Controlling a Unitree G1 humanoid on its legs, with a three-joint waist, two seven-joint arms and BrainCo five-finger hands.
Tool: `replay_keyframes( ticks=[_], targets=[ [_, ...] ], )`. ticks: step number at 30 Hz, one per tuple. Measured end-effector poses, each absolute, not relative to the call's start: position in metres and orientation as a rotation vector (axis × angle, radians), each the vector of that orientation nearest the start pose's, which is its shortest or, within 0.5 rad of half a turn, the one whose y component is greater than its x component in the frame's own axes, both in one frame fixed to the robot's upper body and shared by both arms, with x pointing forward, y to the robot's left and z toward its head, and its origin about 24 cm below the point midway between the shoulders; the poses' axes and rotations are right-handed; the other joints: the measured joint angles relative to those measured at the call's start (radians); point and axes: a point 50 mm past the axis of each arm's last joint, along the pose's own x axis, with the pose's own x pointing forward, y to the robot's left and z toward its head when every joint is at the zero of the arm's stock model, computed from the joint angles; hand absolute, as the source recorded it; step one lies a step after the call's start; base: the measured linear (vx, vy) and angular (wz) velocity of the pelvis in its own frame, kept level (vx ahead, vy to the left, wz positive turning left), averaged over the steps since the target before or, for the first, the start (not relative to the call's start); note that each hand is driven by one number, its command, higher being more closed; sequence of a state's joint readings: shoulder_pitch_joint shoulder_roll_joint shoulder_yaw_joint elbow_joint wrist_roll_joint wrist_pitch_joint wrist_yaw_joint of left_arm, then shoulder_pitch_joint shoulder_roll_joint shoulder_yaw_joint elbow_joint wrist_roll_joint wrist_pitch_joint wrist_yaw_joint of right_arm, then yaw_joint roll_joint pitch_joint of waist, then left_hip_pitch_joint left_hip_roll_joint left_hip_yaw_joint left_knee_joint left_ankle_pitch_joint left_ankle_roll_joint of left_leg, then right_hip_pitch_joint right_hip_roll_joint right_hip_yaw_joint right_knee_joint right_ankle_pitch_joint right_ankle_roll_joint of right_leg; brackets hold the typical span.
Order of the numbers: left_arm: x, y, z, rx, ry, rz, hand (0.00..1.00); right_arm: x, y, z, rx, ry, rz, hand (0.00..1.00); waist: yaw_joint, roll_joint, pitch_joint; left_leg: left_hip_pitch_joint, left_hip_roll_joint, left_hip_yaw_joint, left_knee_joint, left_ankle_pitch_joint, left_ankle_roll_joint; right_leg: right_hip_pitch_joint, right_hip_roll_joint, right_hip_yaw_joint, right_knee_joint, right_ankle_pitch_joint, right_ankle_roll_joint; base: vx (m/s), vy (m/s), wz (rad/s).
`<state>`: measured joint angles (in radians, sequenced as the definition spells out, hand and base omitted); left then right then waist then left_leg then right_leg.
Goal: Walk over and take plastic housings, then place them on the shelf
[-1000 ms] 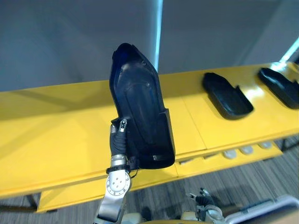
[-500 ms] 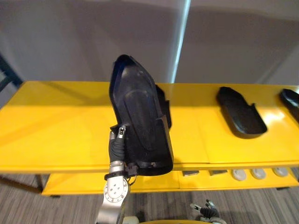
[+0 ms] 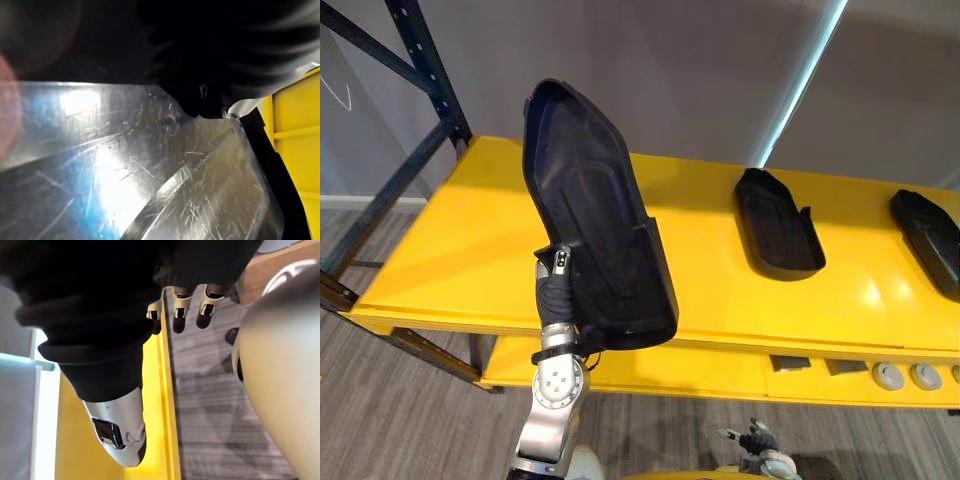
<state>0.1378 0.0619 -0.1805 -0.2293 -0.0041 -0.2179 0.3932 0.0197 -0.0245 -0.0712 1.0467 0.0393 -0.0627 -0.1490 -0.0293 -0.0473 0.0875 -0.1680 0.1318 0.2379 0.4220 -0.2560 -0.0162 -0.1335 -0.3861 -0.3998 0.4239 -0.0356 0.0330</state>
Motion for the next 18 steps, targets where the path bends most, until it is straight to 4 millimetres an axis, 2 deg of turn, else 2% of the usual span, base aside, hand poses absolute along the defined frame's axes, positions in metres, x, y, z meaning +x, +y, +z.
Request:
replay_keyframes(
  ticks=[1,2,3,4,5,6,7,9,11,13,18],
  targets=[
    [0.22,0.14,0.08,-0.042,-0.295,0.23,1.0,0.124,-0.176,-0.154,-0.031,1.001,-0.239,0.0,-0.011,0.005,0.003,0.031,-0.019,0.011,-0.049,0.02,0.016,-0.003,0.079,0.046,0.051,-0.086,0.018,-0.05,0.203,-0.09],
    [0.22,0.139,0.079,-0.037,-0.295,0.228,1.0,0.125,-0.177,-0.154,-0.032,1.0,-0.239,0.0,-0.012,0.009,0.006,0.045,-0.029,0.012,-0.072,0.03,0.019,-0.004,0.116,0.062,0.058,-0.122,0.021,-0.05,0.153,-0.07],
    [0.22,0.136,0.079,-0.038,-0.295,0.219,1.0,0.124,-0.179,-0.154,-0.036,1.001,-0.244,0.0,-0.015,0.016,0.01,0.063,-0.046,0.014,-0.113,0.05,0.024,-0.006,0.195,0.076,0.047,-0.168,0.023,-0.05,0.105,0.03],
    [0.22,0.133,0.08,-0.045,-0.296,0.208,1.0,0.123,-0.181,-0.154,-0.035,0.997,-0.248,0.0,-0.021,0.014,0.011,0.064,-0.061,0.013,-0.131,0.069,0.029,0.004,0.255,0.08,-0.015,-0.191,0.006,-0.04,0.079,0.11],
    [0.22,0.132,0.08,-0.047,-0.295,0.205,1.0,0.122,-0.182,-0.154,-0.039,0.996,-0.253,0.0,-0.024,0.008,0.011,0.064,-0.07,0.011,-0.134,0.072,0.029,0.013,0.273,0.091,-0.055,-0.2,-0.02,-0.01,0.03,0.2],
    [0.219,0.128,0.078,-0.05,-0.282,0.201,1.0,0.121,-0.185,-0.153,-0.037,0.995,-0.266,0.0,-0.026,0.028,0.02,0.063,-0.073,-0.009,-0.135,0.076,0.031,0.029,0.295,0.13,-0.077,-0.185,-0.03,0.0,0.025,0.15],
    [0.219,0.124,0.077,-0.041,-0.275,0.186,1.0,0.122,-0.186,-0.152,-0.032,0.984,-0.274,0.0,-0.032,0.032,0.024,0.068,-0.08,-0.016,-0.147,0.092,0.029,0.031,0.318,0.191,-0.089,-0.178,-0.031,0.01,0.01,0.19],
    [0.219,0.121,0.077,-0.029,-0.277,0.172,1.0,0.121,-0.186,-0.152,-0.023,0.978,-0.272,0.0,-0.033,0.028,0.023,0.086,-0.084,-0.027,-0.184,0.118,0.024,0.045,0.32,0.207,-0.109,-0.171,-0.037,0.01,-0.024,0.19],
    [0.219,0.119,0.077,-0.034,-0.277,0.157,1.0,0.115,-0.182,-0.153,0.002,0.986,-0.286,0.0,-0.013,0.026,0.021,0.131,-0.08,-0.022,-0.247,0.147,0.01,0.077,0.335,0.208,-0.145,-0.151,-0.047,0.0,-0.072,-0.02],
    [0.219,0.118,0.077,-0.044,-0.276,0.162,1.0,0.111,-0.182,-0.153,0.009,0.983,-0.292,0.0,-0.009,0.025,0.014,0.139,-0.072,-0.02,-0.278,0.16,0.001,0.085,0.348,0.208,-0.178,-0.136,-0.055,-0.04,-0.086,-0.08],
    [0.219,0.122,0.076,-0.001,-0.272,0.178,1.0,0.105,-0.178,-0.153,0.025,0.98,-0.294,0.0,-0.01,0.018,-0.015,0.17,-0.06,0.012,-0.361,0.184,-0.015,0.12,0.376,0.223,-0.273,-0.086,-0.058,0.0,-0.031,-0.15]
  ],
)
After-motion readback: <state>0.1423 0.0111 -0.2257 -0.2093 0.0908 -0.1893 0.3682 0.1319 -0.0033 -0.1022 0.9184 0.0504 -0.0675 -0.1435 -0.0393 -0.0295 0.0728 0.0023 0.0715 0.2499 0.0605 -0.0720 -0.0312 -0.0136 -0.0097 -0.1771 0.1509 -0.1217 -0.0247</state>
